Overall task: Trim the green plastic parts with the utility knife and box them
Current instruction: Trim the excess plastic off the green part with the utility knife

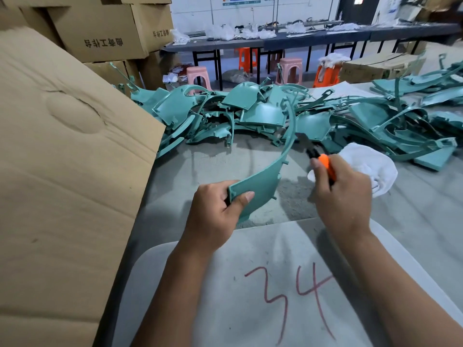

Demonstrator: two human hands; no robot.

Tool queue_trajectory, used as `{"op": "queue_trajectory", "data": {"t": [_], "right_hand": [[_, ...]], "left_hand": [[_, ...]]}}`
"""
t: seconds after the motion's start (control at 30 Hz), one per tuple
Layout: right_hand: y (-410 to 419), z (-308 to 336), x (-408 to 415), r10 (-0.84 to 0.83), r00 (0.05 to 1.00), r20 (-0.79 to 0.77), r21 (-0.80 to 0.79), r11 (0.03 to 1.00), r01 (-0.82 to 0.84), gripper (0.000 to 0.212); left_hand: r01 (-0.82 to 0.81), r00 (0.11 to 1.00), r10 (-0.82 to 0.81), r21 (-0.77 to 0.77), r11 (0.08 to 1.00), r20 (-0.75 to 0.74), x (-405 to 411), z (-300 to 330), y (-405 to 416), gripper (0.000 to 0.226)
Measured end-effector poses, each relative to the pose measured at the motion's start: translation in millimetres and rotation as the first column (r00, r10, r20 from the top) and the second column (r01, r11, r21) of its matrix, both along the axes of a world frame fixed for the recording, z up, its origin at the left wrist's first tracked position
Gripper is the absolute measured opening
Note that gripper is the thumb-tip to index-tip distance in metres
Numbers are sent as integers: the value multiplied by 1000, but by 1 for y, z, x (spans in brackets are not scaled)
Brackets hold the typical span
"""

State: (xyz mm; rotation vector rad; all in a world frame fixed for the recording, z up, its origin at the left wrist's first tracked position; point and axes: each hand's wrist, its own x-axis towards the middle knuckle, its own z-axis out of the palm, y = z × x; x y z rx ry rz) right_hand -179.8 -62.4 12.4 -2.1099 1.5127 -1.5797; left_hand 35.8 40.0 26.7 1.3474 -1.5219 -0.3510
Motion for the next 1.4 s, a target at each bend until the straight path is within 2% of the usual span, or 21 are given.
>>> {"op": "queue_trajectory", "data": {"t": [0.07,0.13,0.23,0.3,0.37,0.4,0.5,0.57,0.63,0.7,0.73,0.8,0.87,0.93,1.03,1.13,1.2,1.23,1.33,1.4], "right_hand": [[-6,-1,-8,-144,990,-6,68,987,144,41],[-5,0,-8,-161,987,23,70,985,159,40],[10,5,1,-3,999,54,-73,997,7,38],[18,7,8,160,987,-24,-178,971,-161,37],[22,8,14,267,956,-120,-181,941,-285,38],[22,9,16,265,953,-145,-172,942,-288,37],[12,8,9,126,986,-108,-137,980,-140,38],[1,4,0,39,995,-89,41,999,-36,41],[-7,1,-6,-42,980,-195,244,966,90,42],[-8,-2,-6,-83,957,-278,291,942,167,43],[-6,-3,-4,-96,966,-240,278,947,163,43],[-3,-4,0,-108,990,-92,235,964,127,41],[2,-4,4,-93,996,0,137,986,92,36],[11,-2,11,19,999,35,27,999,-20,29],[27,2,25,246,963,-107,-7,969,-248,27],[34,3,35,357,898,-257,29,932,-362,28],[35,4,35,396,879,-265,52,916,-397,31],[35,5,34,406,874,-268,60,912,-406,32],[33,6,27,376,883,-281,23,923,-385,32],[27,5,20,327,916,-231,23,943,-331,33]], "left_hand": [[52,996,-49,38,998,-67,1,1,2,25],[62,991,-54,70,996,-120,3,1,4,23],[38,990,-28,75,996,-138,7,3,6,21],[26,990,-15,79,997,-137,10,4,6,14],[32,991,-17,109,994,-133,13,7,7,10],[41,991,-23,128,991,-134,17,8,8,10],[89,990,-69,167,982,-127,32,12,13,17],[134,984,-109,175,975,-144,43,13,16,20],[194,968,-161,169,966,-191,49,13,19,24],[226,947,-179,159,961,-266,52,12,20,27],[222,938,-167,155,963,-304,54,11,20,28],[145,929,-90,129,981,-360,57,10,19,29],[-34,920,63,80,996,-387,59,7,15,28],[-202,895,195,26,979,-402,56,6,10,27],[-296,884,267,-19,955,-383,47,6,6,21],[-156,954,138,-51,986,-265,46,8,8,6],[-96,981,75,-110,989,-177,44,8,8,23],[-119,982,94,-151,981,-164,41,8,7,32],[-254,954,212,-197,947,-214,37,10,5,64],[-328,919,272,-173,929,-287,40,12,5,67]]}}
